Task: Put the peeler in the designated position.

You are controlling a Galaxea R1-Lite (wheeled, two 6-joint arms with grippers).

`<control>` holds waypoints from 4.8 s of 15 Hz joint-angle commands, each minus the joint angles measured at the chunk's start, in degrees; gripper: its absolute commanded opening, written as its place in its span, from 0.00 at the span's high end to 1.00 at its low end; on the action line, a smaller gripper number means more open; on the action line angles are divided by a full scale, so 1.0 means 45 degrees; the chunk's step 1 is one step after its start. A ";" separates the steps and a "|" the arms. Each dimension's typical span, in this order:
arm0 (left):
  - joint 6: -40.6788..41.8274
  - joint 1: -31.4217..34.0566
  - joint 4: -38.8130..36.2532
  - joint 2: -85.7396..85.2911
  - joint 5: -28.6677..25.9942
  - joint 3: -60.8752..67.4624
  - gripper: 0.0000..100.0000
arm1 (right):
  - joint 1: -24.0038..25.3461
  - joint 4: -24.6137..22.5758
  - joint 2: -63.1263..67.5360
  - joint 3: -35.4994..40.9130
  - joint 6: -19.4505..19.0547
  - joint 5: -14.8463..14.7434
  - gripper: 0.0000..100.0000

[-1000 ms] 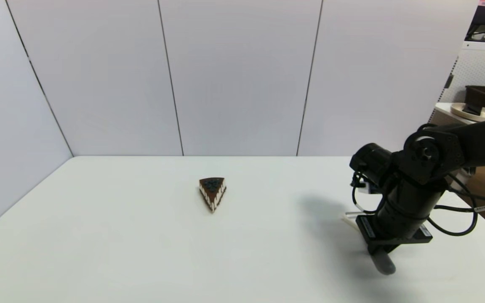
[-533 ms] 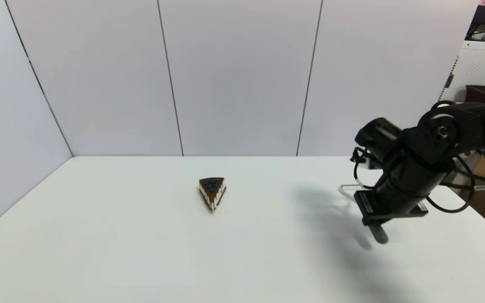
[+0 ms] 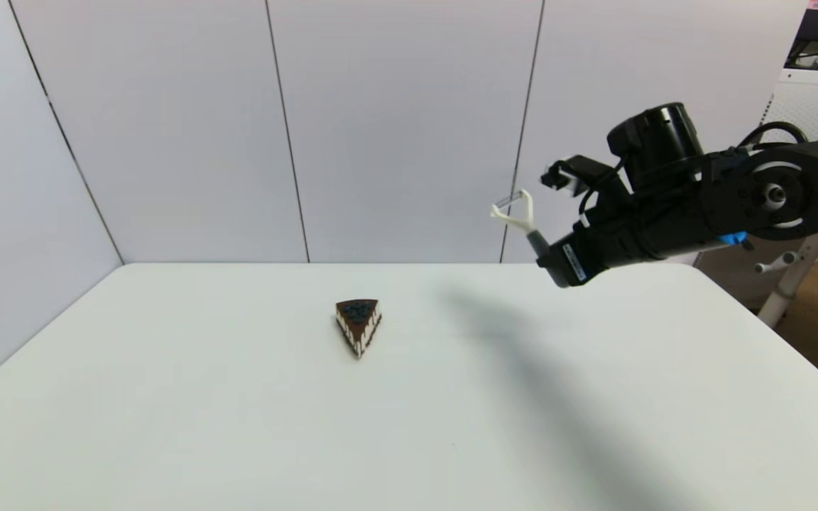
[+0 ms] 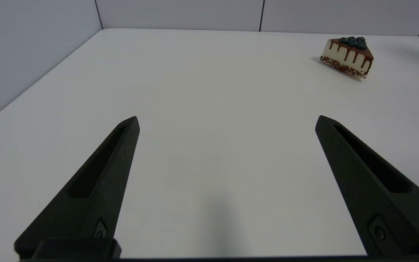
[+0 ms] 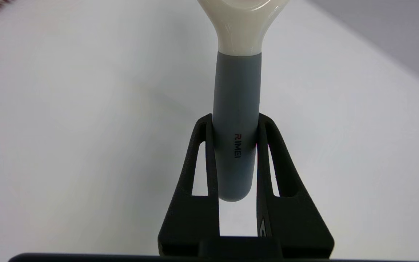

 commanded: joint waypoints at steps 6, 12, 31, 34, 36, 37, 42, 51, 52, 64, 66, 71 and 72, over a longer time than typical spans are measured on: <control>-0.0002 -0.0003 0.0011 0.0016 0.0002 0.0002 0.00 | 0.1760 -0.4221 0.1638 -0.1778 -0.5813 0.1813 1.00; -0.0002 -0.0003 -0.0028 0.0016 0.0002 0.0002 0.00 | 0.3264 -0.4241 0.3943 -0.4121 -0.7239 0.0622 1.00; -0.0002 -0.0003 0.0011 0.0016 0.0002 0.0002 0.00 | 0.4065 -0.3850 0.7185 -0.6289 -0.8196 -0.2855 1.00; -0.0002 -0.0003 0.0011 0.0016 0.0002 0.0002 0.00 | 0.4123 -0.4163 0.7458 -0.6309 -0.8060 -0.2835 1.00; -0.0002 0.0016 -0.0028 0.0016 0.0002 0.0002 0.00 | 0.4182 -0.4886 0.7790 -0.6309 -0.8138 -0.2835 1.00; -0.0002 -0.0003 -0.0028 0.0016 0.0002 0.0002 0.00 | 0.4260 -0.5042 0.7829 -0.6309 -0.8157 -0.2816 1.00; -0.0002 -0.0003 0.0011 0.0016 0.0002 0.0002 0.00 | 0.4455 -0.5022 0.7849 -0.6309 -0.8255 -0.2738 1.00; -0.0002 -0.0003 -0.0028 0.0016 0.0002 0.0002 0.00 | 0.4455 -0.4866 0.7868 -0.6309 -0.8372 -0.2777 1.00; -0.0002 -0.0003 -0.0028 0.0016 0.0002 0.0002 0.00 | 0.4436 -0.4846 0.7868 -0.6309 -0.8470 -0.2777 1.00; -0.0002 0.0016 0.0011 0.0016 0.0002 0.0002 0.00 | 0.3967 -0.4300 0.5974 -0.6270 -0.7825 -0.2777 0.00; -0.0002 -0.0003 0.0011 0.0016 0.0002 0.0002 0.00 | 0.3576 -0.3889 0.4665 -0.6113 -0.6966 -0.2738 0.00; -0.0002 -0.0003 -0.0028 0.0016 0.0002 0.0002 0.00 | 0.2443 -0.1897 0.0759 -0.5899 -0.2825 -0.0531 0.00; -0.0002 -0.0003 -0.0028 0.0016 0.0002 0.0002 0.00 | 0.2053 -0.1917 0.0232 -0.5899 -0.2317 0.0016 0.00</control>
